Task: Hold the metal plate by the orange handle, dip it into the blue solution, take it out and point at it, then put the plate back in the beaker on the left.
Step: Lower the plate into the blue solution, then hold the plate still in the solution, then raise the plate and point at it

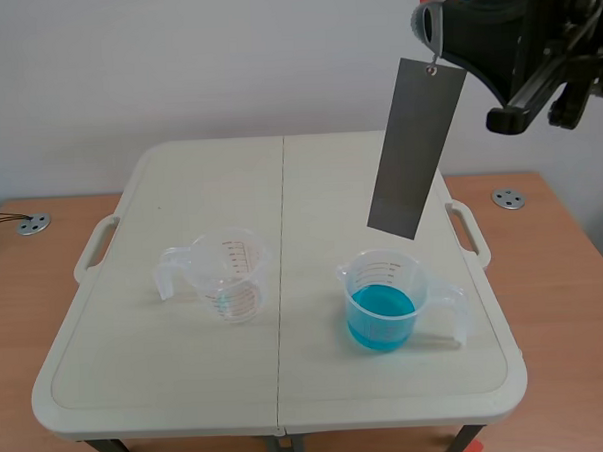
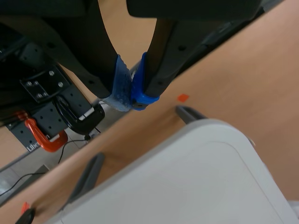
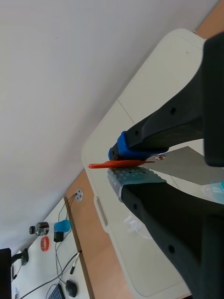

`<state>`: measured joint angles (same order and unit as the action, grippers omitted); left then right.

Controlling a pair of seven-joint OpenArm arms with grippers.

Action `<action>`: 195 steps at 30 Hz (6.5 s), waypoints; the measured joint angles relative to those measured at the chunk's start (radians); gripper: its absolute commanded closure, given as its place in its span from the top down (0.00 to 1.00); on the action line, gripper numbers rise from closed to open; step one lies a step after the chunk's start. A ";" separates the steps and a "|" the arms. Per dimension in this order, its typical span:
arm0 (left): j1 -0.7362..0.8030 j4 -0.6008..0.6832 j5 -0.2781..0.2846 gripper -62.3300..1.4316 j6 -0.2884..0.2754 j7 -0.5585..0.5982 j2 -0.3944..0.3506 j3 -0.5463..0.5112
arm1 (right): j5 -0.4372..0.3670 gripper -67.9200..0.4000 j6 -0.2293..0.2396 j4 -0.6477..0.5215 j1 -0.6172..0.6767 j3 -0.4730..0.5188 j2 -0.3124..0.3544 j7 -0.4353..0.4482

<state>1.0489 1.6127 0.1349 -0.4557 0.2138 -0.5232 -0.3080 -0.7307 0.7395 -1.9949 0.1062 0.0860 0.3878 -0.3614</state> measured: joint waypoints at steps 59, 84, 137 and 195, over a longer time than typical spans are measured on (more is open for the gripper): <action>0.070 -0.001 0.000 0.05 0.000 -0.016 0.000 0.002 | 0.371 0.02 -0.006 0.482 -0.001 -0.145 -0.183 0.175; 0.064 -0.001 0.000 0.05 0.000 -0.031 0.000 0.002 | 0.391 0.02 -0.010 0.492 -0.009 -0.144 -0.183 0.189; 0.064 -0.001 0.000 0.05 0.000 -0.042 0.000 0.002 | 0.431 0.02 -0.009 0.444 -0.003 -0.145 -0.183 0.182; -0.253 -0.001 0.000 0.05 -0.011 -0.037 0.003 0.004 | 0.101 0.02 -0.005 -0.122 0.022 -0.042 -0.182 -0.195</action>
<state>0.7956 1.6119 0.1345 -0.4671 0.1764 -0.5201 -0.3042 -0.6296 0.7345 -2.1170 0.1280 0.0441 0.2058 -0.5560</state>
